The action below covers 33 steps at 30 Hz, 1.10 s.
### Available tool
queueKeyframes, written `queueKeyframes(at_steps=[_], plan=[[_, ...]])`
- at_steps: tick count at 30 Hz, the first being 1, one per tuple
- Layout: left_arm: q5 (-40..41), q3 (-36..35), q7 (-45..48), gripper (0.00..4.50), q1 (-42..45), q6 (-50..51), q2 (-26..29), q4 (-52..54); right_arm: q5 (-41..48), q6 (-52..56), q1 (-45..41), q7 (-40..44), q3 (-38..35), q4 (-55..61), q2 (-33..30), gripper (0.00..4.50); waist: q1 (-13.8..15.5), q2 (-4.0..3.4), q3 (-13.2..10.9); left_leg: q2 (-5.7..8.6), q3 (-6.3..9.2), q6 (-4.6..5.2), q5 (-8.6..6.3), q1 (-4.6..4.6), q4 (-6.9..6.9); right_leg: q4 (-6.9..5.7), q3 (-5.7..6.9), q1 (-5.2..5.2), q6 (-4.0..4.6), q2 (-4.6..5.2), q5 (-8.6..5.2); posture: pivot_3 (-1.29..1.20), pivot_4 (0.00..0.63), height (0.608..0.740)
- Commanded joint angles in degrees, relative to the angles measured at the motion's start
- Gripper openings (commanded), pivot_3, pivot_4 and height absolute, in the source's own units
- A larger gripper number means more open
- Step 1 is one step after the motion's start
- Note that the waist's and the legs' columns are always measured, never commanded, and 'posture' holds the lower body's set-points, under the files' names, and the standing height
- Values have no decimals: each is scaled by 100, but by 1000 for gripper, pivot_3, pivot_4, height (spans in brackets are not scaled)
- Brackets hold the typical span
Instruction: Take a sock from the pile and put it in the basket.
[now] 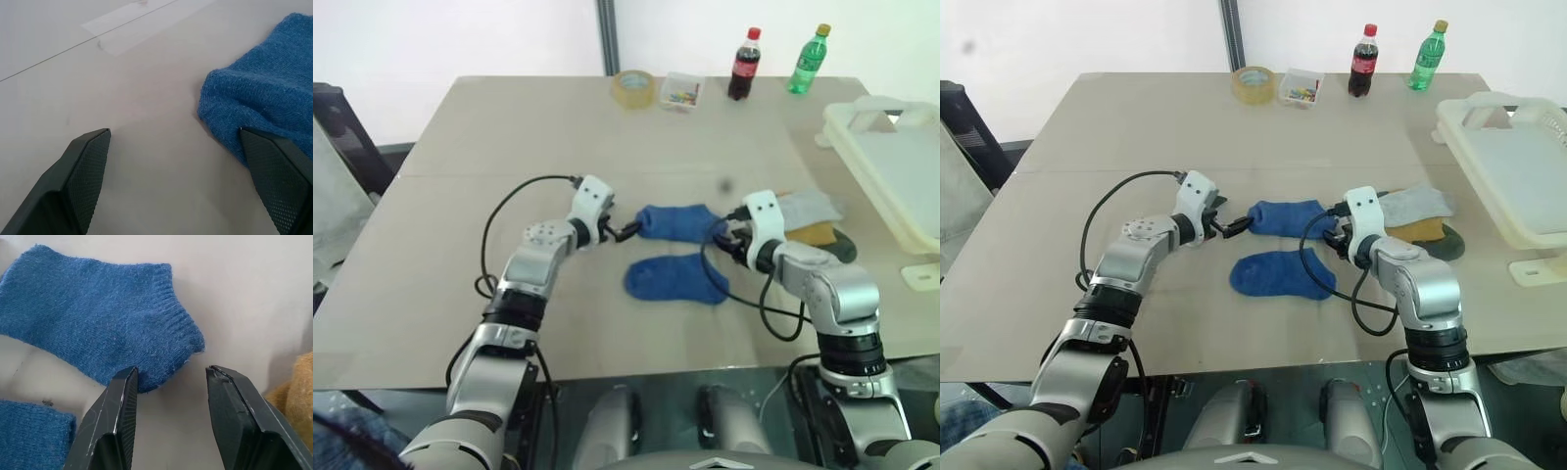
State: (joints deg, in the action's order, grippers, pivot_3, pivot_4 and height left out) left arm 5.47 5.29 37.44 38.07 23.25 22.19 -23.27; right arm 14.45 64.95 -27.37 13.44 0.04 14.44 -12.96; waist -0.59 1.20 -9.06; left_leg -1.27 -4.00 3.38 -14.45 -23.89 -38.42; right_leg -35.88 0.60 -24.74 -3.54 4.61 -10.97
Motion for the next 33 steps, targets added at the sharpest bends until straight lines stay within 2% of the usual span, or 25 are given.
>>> queueKeyframes(at_steps=[1,5,9,10,20,24,26,33], plan=[[-146,223,52,3671,-63,65,-68,-5,57,-108,-57,-56,-143,231,57,2307,0,0,1,0,0,0,0,0,0,0,0,0,0,0,0,0,150,740],[-231,337,91,2070,-123,30,-48,26,25,-195,-58,-76,-109,162,73,2307,-2,0,3,0,0,0,0,4,-1,-1,0,3,0,0,0,0,150,740],[-237,363,75,232,-155,54,-58,88,-8,-257,-19,-86,-58,142,84,2307,-12,0,4,-1,0,1,0,8,-3,-4,-2,4,0,0,0,0,150,740],[-238,364,66,70,-153,59,-62,94,-13,-269,-14,-88,-49,137,86,2307,-15,0,5,-1,0,1,0,9,-3,-4,-3,4,0,-1,0,0,150,740],[-215,371,23,70,-213,134,-86,203,4,-343,-31,-95,-4,14,201,2307,-15,0,5,-2,-1,1,0,9,-3,-5,-4,4,0,-1,0,0,150,740],[-190,377,-4,0,-262,179,-118,283,-15,-456,31,-70,2,-159,225,1066,-13,0,5,-2,-2,1,0,8,-3,-4,-5,4,0,-1,0,0,150,740],[-168,359,-19,0,-294,190,-131,336,-4,-459,30,-62,-15,-168,227,34,-14,0,5,-2,-1,1,0,8,-3,-4,-5,4,0,-1,0,0,150,740],[158,86,120,0,-381,215,-162,699,-46,-722,71,61,93,-118,143,34,-22,0,5,-2,-2,1,0,6,-3,-3,-5,2,0,-1,0,0,150,740]])
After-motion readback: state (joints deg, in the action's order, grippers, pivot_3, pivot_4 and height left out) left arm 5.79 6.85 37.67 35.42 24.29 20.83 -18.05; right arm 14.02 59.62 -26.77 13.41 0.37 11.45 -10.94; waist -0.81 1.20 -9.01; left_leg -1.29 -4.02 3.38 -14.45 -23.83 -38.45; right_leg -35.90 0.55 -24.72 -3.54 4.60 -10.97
